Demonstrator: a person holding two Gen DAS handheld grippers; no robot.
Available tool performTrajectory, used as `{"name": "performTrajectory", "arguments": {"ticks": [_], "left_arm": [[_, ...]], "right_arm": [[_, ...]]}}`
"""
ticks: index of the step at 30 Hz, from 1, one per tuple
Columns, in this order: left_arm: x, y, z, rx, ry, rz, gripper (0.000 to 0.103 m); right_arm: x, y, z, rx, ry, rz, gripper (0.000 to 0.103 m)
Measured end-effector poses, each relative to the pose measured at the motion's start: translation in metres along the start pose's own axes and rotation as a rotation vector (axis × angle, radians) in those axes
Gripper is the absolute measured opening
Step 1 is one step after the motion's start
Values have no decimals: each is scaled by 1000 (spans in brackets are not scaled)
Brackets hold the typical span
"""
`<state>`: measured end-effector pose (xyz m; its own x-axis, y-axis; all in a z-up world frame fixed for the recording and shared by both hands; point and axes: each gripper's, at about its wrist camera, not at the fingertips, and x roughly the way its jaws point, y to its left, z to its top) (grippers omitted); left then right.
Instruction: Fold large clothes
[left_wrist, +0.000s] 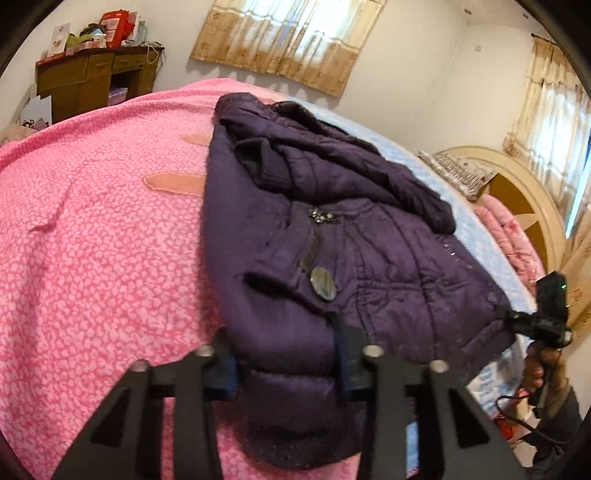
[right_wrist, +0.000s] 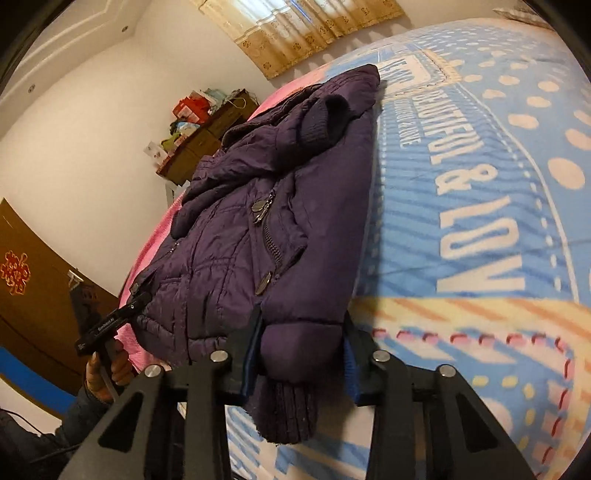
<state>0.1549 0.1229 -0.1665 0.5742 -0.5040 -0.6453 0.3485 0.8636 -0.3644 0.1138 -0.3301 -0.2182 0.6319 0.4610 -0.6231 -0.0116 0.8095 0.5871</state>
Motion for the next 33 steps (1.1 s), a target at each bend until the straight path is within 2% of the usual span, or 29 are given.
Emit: {"name": "performTrajectory", "arguments": {"ticks": [3, 5, 12, 14, 16, 19, 23, 24, 26, 29, 32, 33], "left_arm": [[-13, -7, -2, 29, -8, 3, 26], [-22, -6, -4, 23, 5, -3, 25], [-90, -16, -14, -52, 59, -127, 24], [-114, -25, -16, -55, 70, -169, 24], [-129, -36, -15, -40, 79, -180, 24], [-135, -44, -9, -32, 154, -191, 25], [-127, -44, 23, -66, 195, -199, 24], [-123, -43, 41, -75, 183, -223, 24], [-118, -43, 56, -97, 165, -233, 24], [-98, -37, 103, -126, 152, -281, 24], [-68, -26, 137, -160, 167, -296, 25], [-49, -15, 153, -207, 180, -304, 25]], "right_arm": [[-8, 6, -6, 2, -18, 23, 30], [-18, 6, -10, 31, -27, 72, 28], [-85, 18, -41, 113, -60, 212, 25], [-112, 33, -46, 99, -93, 231, 25], [-137, 46, -46, 87, -137, 260, 24], [-156, 55, -39, 78, -189, 285, 24], [-152, 62, -13, 66, -233, 312, 24], [-149, 64, -1, 63, -247, 322, 24], [-144, 64, 23, 67, -277, 333, 24], [-126, 59, 72, 96, -298, 343, 24], [-97, 50, 127, 128, -297, 308, 24], [-84, 45, 144, 139, -298, 286, 24]]}}
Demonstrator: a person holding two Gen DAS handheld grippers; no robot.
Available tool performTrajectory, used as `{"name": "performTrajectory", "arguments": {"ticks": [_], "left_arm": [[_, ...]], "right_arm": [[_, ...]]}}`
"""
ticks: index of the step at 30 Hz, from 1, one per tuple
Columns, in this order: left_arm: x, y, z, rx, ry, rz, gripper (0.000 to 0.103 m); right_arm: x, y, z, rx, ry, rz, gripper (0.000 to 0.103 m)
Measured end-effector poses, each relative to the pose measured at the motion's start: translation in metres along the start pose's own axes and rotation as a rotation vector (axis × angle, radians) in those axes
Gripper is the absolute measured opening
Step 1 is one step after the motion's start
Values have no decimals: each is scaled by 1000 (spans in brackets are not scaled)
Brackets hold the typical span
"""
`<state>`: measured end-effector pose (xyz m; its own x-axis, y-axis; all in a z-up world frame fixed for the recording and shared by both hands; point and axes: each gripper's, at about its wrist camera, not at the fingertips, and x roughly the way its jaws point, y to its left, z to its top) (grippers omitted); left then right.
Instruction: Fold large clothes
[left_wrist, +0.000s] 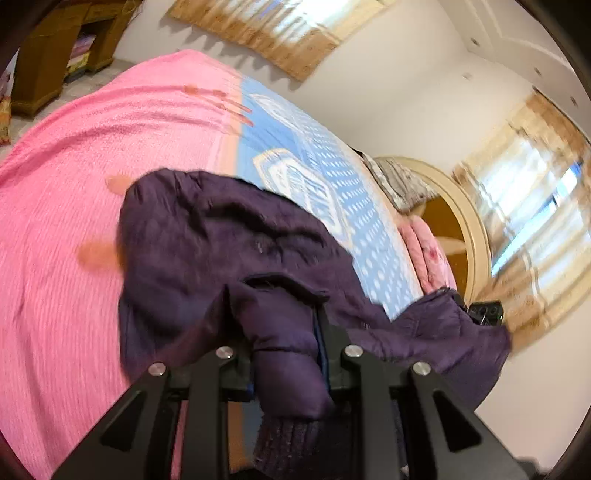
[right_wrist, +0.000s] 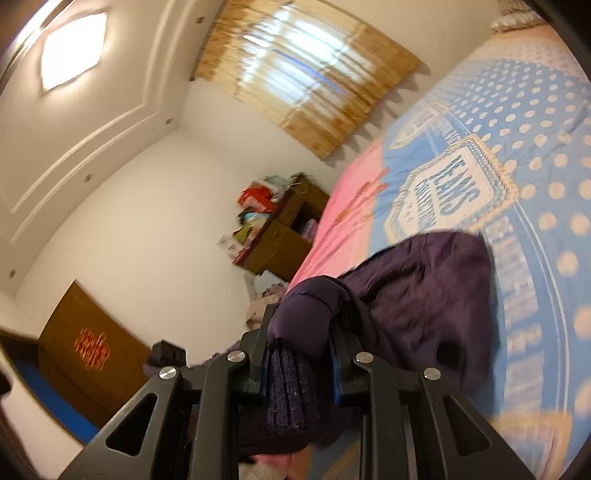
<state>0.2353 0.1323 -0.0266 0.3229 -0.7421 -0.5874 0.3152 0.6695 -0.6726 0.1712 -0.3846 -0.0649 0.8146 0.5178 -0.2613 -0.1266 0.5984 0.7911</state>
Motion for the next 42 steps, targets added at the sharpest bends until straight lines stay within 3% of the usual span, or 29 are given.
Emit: {"name": "performTrajectory", "arguments": {"ticks": [3, 6, 8, 10, 14, 16, 18, 19, 23, 24, 25, 27, 29, 31, 34, 36, 38, 39, 40, 42], "left_arm": [[38, 28, 32, -59, 29, 2, 28], [87, 79, 54, -258, 131, 24, 32], [101, 101, 59, -363, 159, 20, 35], [103, 110, 60, -407, 168, 6, 38], [83, 94, 66, -354, 157, -32, 53], [70, 88, 68, -353, 139, -87, 73], [59, 84, 74, -356, 109, -105, 99], [56, 83, 81, -355, 80, -100, 103], [43, 86, 94, -360, -16, -129, 103], [41, 84, 94, -342, -37, -96, 103], [39, 80, 92, -301, -59, -32, 103], [43, 69, 84, -189, -72, 95, 103], [54, 52, 72, -18, -120, 278, 103], [68, 34, 62, 160, -152, 398, 103], [95, 10, 44, 387, -145, 496, 101], [122, -3, 37, 503, -108, 533, 101], [145, -3, 39, 542, -63, 575, 100], [156, 3, 43, 540, -30, 570, 100], [161, 11, 45, 523, -16, 572, 100], [163, 25, 47, 487, -11, 560, 87]], "right_arm": [[52, -29, 31, 40, 25, -78, 24], [106, -66, 45, 47, 79, -192, 24], [133, -92, 46, 78, 105, -240, 27], [150, -115, 44, 113, 145, -250, 31], [155, -129, 39, 143, 141, -188, 40], [155, -137, 40, 173, 138, -158, 46], [154, -144, 39, 207, 131, -128, 52], [152, -145, 39, 213, 124, -116, 54], [134, -140, 40, 228, 53, -55, 66], [128, -137, 42, 231, 21, -57, 80], [119, -132, 45, 223, -23, -77, 88], [103, -116, 52, 168, -77, -129, 88], [96, -89, 58, 36, -86, -221, 88], [109, -52, 56, -175, -44, -340, 88], [150, -9, 35, -479, 108, -445, 88], [182, -1, 21, -582, 212, -516, 88], [202, -9, 14, -568, 292, -516, 85], [211, -17, 10, -557, 334, -527, 77], [224, -26, 4, -565, 391, -563, 61], [231, -33, -4, -597, 415, -603, 47]]}}
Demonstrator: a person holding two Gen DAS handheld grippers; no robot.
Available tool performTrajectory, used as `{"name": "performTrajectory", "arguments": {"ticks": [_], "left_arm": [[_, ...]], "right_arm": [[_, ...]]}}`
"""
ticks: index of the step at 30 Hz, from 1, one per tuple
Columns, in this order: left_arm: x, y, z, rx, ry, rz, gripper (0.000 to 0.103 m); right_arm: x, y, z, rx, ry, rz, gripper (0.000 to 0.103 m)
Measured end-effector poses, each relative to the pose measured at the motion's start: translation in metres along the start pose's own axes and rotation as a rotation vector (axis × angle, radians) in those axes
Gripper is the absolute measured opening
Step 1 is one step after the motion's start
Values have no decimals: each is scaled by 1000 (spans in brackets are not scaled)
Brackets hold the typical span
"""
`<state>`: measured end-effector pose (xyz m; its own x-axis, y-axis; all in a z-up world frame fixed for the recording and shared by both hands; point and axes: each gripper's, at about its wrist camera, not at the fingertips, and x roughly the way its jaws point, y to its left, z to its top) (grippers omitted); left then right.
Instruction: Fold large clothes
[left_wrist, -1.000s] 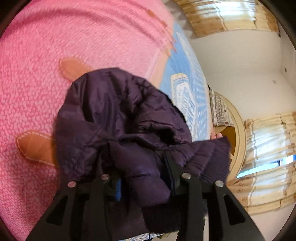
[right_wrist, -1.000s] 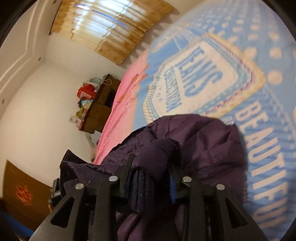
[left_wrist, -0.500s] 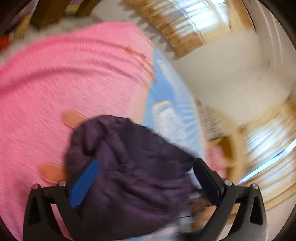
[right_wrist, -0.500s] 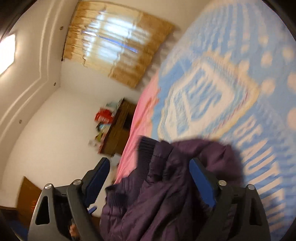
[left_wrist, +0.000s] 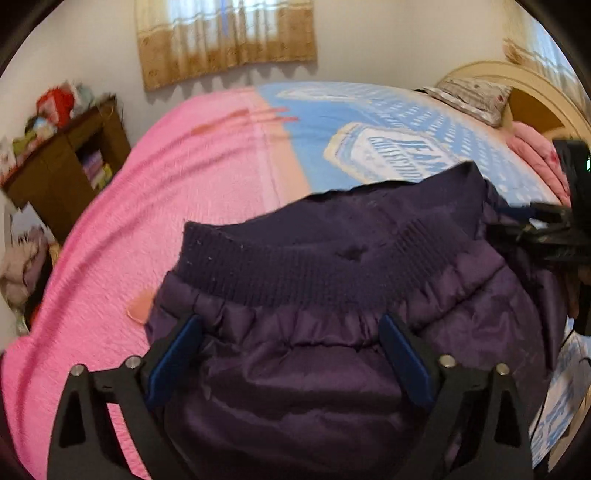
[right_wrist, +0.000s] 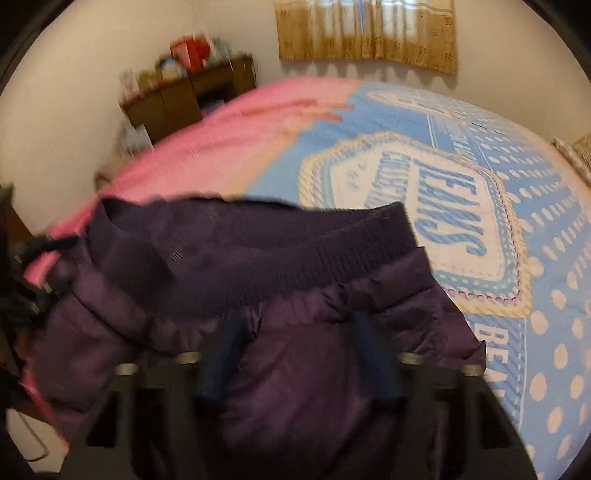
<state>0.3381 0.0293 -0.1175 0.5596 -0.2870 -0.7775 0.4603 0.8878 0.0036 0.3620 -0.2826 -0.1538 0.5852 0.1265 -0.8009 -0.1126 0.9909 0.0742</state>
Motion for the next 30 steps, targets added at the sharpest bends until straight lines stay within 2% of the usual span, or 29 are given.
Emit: {"name": "performTrajectory", "arguments": {"ticks": [1, 2, 3, 4, 6, 7, 8, 11, 12, 14, 15, 17, 19, 20, 22, 23, 24, 25, 28, 29, 30], "left_arm": [[1, 3, -1, -11, -2, 0, 79], [2, 4, -3, -16, -7, -9, 60], [0, 5, -5, -14, -13, -42, 47], [-4, 4, -7, -5, -32, -38, 40], [-10, -8, -5, 30, -85, 14, 17], [-17, -11, -4, 40, -106, 50, 13], [-26, -13, -2, 33, -125, 54, 8], [-46, -12, 7, 9, -194, 68, 5], [-56, -10, 10, 4, -224, 80, 0], [-71, -8, 19, 10, -303, 118, 0], [-74, -8, 24, 14, -318, 115, 0], [-70, -2, 31, 4, -308, 130, 0], [-53, 2, 37, -10, -237, 101, 0], [-43, 5, 37, -37, -180, 77, 10], [-31, 6, 31, -58, -113, 108, 55], [-27, 5, 27, -54, -95, 134, 93], [-27, 6, 22, -52, -113, 161, 102], [-29, 5, 16, -49, -137, 160, 102], [-19, 2, 10, -44, -101, 109, 100], [-12, -2, 8, -24, -90, 96, 86], [-3, -7, 6, 7, -52, 96, 58]], "right_arm": [[1, 1, -2, -12, -3, -7, 36], [-1, 0, -4, -17, -6, -5, 32], [-4, 0, -5, -22, -20, -4, 26], [-10, 3, -7, -33, -45, -14, 23], [-26, 8, -9, -54, -113, -45, 21], [-33, 9, -8, -52, -147, -51, 20], [-42, 9, -5, -47, -183, -57, 20], [-66, 13, 0, -49, -269, -87, 20], [-72, 13, 1, -50, -291, -96, 20], [-80, 12, 6, -35, -329, -100, 20], [-80, 12, 9, -25, -334, -99, 20], [-80, 10, 14, -4, -343, -105, 20], [-74, 11, 18, 16, -324, -84, 20], [-71, 11, 18, 22, -320, -80, 20], [-69, 12, 14, 12, -315, -82, 20], [-69, 12, 11, 10, -314, -79, 20], [-68, 10, 9, 11, -313, -72, 20], [-68, 9, 7, 14, -314, -65, 20], [-62, 7, 2, 24, -302, -57, 20], [-60, 7, 1, 24, -298, -56, 20], [-58, 8, 0, 24, -294, -54, 20]]}}
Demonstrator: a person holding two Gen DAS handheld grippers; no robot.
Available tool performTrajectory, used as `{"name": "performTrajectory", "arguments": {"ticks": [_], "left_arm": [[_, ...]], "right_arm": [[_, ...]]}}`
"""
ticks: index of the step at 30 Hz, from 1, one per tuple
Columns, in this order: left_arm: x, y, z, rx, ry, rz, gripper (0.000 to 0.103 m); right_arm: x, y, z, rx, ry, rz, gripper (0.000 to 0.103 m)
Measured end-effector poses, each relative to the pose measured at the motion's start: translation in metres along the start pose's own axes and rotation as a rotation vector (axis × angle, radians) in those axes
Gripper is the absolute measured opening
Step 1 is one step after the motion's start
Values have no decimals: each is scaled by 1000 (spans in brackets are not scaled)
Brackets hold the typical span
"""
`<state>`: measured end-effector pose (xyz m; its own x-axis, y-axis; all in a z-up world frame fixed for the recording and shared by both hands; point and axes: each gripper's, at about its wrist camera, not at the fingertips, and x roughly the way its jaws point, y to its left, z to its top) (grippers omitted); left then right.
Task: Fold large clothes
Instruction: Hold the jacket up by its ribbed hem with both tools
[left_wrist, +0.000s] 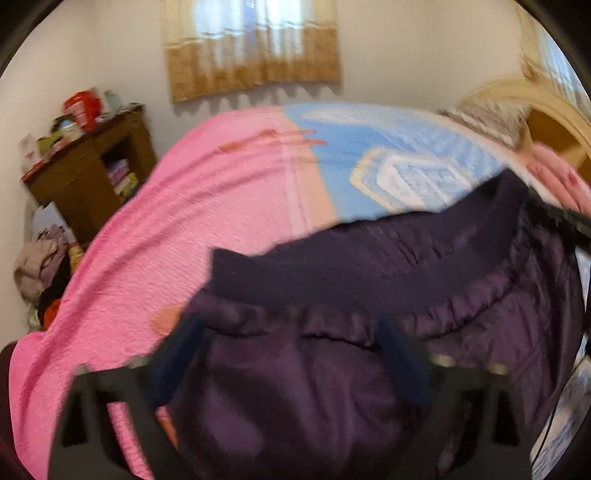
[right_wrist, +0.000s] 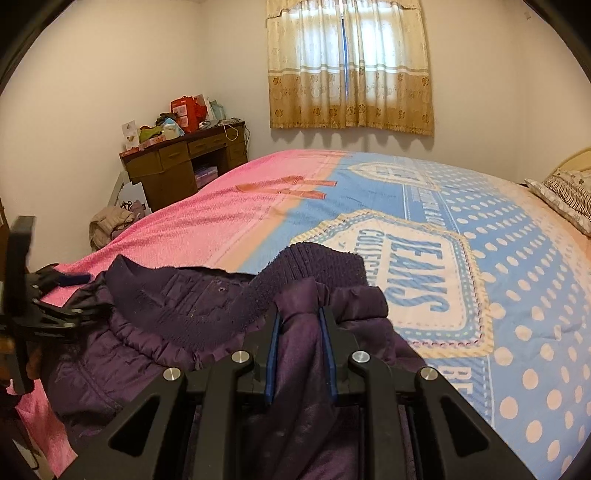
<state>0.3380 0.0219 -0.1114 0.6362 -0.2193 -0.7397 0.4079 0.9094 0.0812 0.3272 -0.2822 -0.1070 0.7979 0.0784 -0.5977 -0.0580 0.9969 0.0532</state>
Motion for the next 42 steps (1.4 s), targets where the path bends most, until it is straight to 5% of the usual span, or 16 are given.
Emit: {"name": "performTrajectory", "arguments": {"ticks": [3, 4, 13, 17, 21, 23, 25, 26, 27, 29, 32, 35, 37, 38, 39, 42], "left_arm": [[5, -6, -4, 23, 9, 6, 15], [-5, -5, -5, 28, -20, 34, 12], [-71, -2, 29, -20, -275, 125, 0], [-34, 1, 47, 6, -251, 205, 0], [5, 19, 37, -77, -103, 127, 1], [-10, 24, 30, -107, -110, 68, 7], [-25, 21, 25, -83, -116, 45, 36], [-30, 17, 24, -61, -116, 54, 75], [-34, 14, 22, -41, -122, 94, 101], [-33, 2, 23, -4, -158, 112, 103], [1, -13, 30, 56, -28, 96, 103], [35, -21, 27, 107, 72, 113, 93], [43, -20, 24, 99, 101, 41, 58], [39, -22, 23, 103, 83, 50, 46], [29, -26, 22, 122, 43, 69, 21], [-1, -22, 22, 60, -50, 79, 19]], "right_arm": [[-1, 2, -2, 3, -11, 1, 20], [-9, 2, -1, 8, -39, 0, 20], [-41, 7, 27, 28, -186, -47, 20], [-2, -2, 33, 81, -112, -85, 20], [30, -13, 18, 119, -31, -91, 20], [30, -17, 11, 125, -26, -78, 20], [29, -18, 10, 122, -33, -69, 20], [29, -18, 10, 121, -37, -66, 20], [29, -17, 10, 119, -43, -65, 20], [27, -15, 8, 111, -53, -66, 20], [24, -15, 7, 118, -62, -53, 20], [23, -15, 5, 114, -64, -48, 20], [24, -13, 3, 108, -59, -50, 20], [24, -13, 2, 107, -61, -48, 20], [22, -13, 2, 108, -70, -44, 20], [6, -12, 3, 121, -126, -31, 20]]}}
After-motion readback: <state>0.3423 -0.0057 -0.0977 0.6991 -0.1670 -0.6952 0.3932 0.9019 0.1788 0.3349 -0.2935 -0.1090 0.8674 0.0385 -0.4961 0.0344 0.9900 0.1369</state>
